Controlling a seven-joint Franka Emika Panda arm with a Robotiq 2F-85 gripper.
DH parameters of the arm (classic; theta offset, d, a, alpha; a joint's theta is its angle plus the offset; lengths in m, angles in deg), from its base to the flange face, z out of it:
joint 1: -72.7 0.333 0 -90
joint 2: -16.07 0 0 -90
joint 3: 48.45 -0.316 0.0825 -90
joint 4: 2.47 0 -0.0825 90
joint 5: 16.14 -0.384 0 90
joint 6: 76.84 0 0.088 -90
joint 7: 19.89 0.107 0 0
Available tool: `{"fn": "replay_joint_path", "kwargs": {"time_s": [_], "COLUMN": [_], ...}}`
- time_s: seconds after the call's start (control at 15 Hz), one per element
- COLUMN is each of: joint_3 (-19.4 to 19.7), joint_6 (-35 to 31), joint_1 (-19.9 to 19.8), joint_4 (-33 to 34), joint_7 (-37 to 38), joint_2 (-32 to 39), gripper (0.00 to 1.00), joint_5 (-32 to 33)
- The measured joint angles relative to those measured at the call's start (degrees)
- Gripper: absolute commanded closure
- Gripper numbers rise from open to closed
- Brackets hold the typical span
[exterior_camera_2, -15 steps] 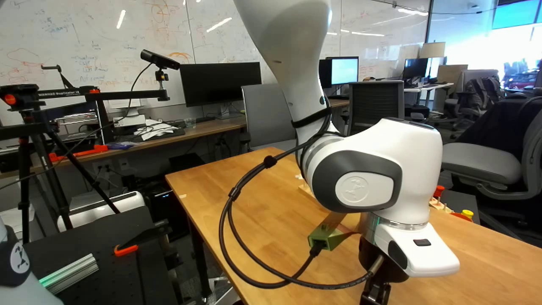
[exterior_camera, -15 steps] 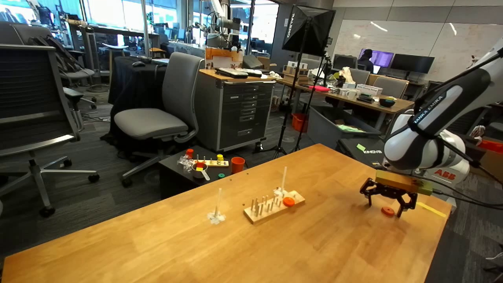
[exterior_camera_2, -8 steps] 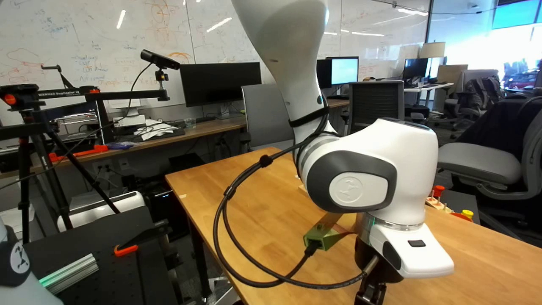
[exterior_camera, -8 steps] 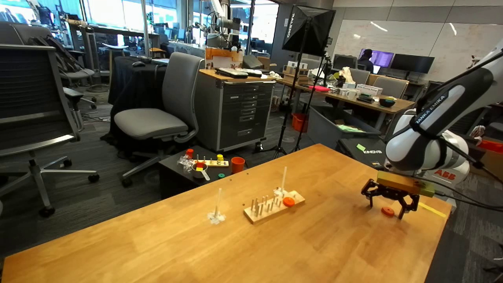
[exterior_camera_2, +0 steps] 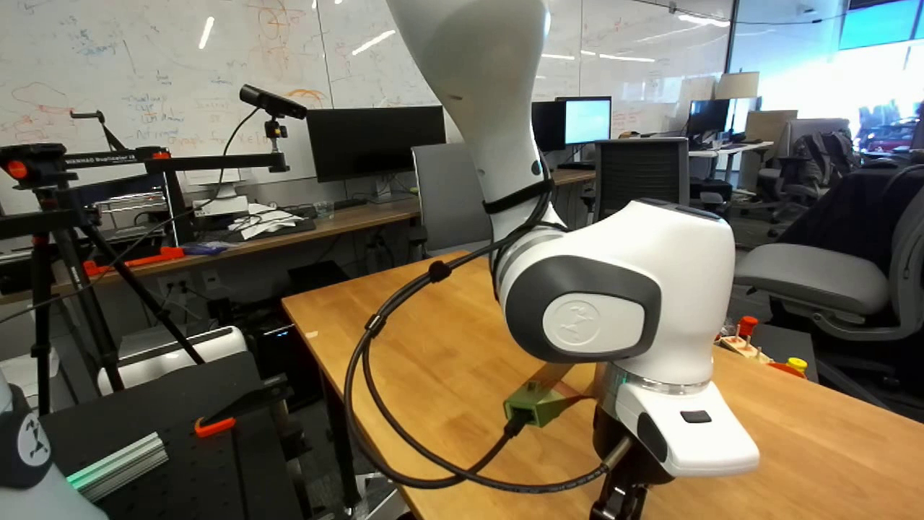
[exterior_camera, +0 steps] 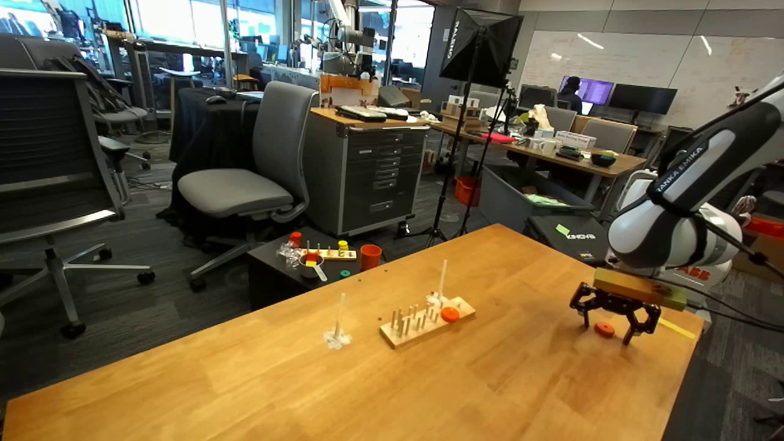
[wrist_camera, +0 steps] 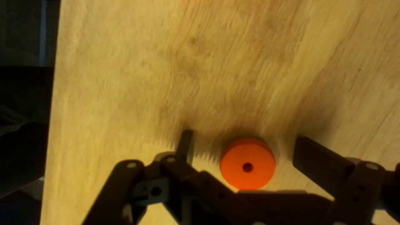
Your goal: Place the orange ring on the left side of the table on the wooden stand, stack the ring on the right on top of the other orange ring
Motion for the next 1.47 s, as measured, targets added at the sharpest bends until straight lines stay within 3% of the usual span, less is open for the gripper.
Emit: {"fn": "replay_joint_path", "kwargs": {"time_s": [0.27,0.33,1.0,1.47], "joint_3": [0.04,0.11,0.02,-2.08], "joint_6": [-0.18,-0.21,-0.32,-0.39], "joint_1": [-0.02,-0.03,0.13,3.1], "joint_4": [-1.31,-1.63,-2.29,-2.01], "joint_7": [0.0,0.0,-0.02,-0.01], "joint_2": [-1.51,-1.9,-2.85,-4.29], "gripper": [0.79,0.81,0.84,0.84], "joint_5": [-0.03,-0.03,-0.03,-0.03]}}
